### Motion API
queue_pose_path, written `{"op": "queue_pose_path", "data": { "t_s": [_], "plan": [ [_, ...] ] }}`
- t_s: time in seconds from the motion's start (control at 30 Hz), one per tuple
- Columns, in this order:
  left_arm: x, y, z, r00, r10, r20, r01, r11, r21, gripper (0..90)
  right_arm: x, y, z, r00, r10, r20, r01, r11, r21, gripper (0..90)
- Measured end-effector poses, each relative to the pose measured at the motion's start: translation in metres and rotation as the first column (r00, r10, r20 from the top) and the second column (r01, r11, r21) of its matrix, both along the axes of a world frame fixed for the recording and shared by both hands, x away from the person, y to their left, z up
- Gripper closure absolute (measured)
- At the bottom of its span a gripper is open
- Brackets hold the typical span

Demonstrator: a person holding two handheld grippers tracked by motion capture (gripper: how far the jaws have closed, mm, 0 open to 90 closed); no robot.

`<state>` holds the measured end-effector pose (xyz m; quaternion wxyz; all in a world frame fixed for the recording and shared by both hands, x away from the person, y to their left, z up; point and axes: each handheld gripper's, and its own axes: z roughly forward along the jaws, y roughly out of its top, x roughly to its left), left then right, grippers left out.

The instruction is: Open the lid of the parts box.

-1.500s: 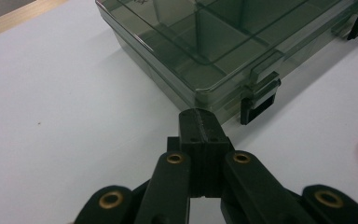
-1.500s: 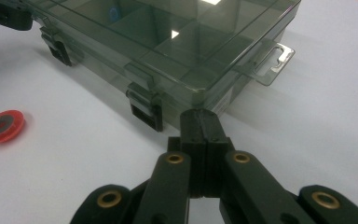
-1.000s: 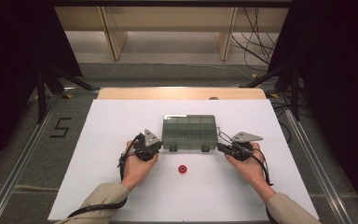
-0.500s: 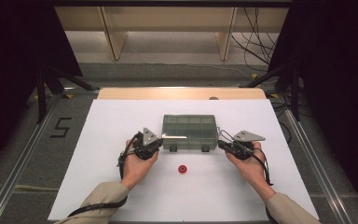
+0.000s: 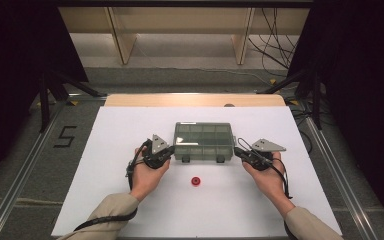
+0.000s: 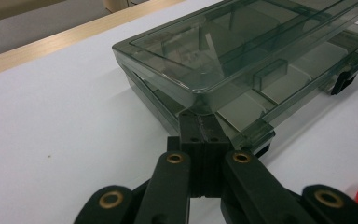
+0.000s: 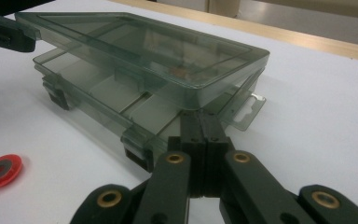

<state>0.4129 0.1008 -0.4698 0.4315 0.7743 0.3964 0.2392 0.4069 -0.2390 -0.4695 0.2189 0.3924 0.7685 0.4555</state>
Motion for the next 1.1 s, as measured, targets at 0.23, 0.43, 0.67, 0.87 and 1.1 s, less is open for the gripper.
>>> {"op": "queue_pose_path", "data": {
  "t_s": [0.23, 0.43, 0.67, 0.87, 1.1],
  "plan": [
    [0.002, -0.001, 0.003, 0.9998, 0.012, 0.015, -0.012, 0.9997, -0.020, 89.9, 0.000, 0.001, 0.001, 0.9997, -0.016, 0.020, 0.016, 0.999, 0.029, 90.0],
    [0.004, -0.001, 0.005, 0.9997, 0.016, 0.019, -0.015, 0.9994, -0.030, 89.9, 0.001, 0.002, 0.002, 0.9991, -0.020, 0.037, 0.018, 0.999, 0.047, 90.0],
    [0.005, -0.001, 0.009, 0.9991, 0.032, 0.027, -0.030, 0.9979, -0.057, 89.9, 0.003, 0.002, 0.005, 0.9974, -0.034, 0.064, 0.029, 0.997, 0.073, 90.0],
    [0.007, -0.001, 0.012, 0.9989, 0.033, 0.034, -0.031, 0.9977, -0.059, 89.9, 0.004, 0.003, 0.006, 0.9968, -0.025, 0.075, 0.017, 0.995, 0.098, 90.0],
    [0.008, -0.001, 0.014, 0.9985, 0.038, 0.039, -0.035, 0.9968, -0.072, 89.9, 0.004, 0.002, 0.010, 0.9965, -0.034, 0.076, 0.028, 0.997, 0.077, 90.0]
  ]
}}
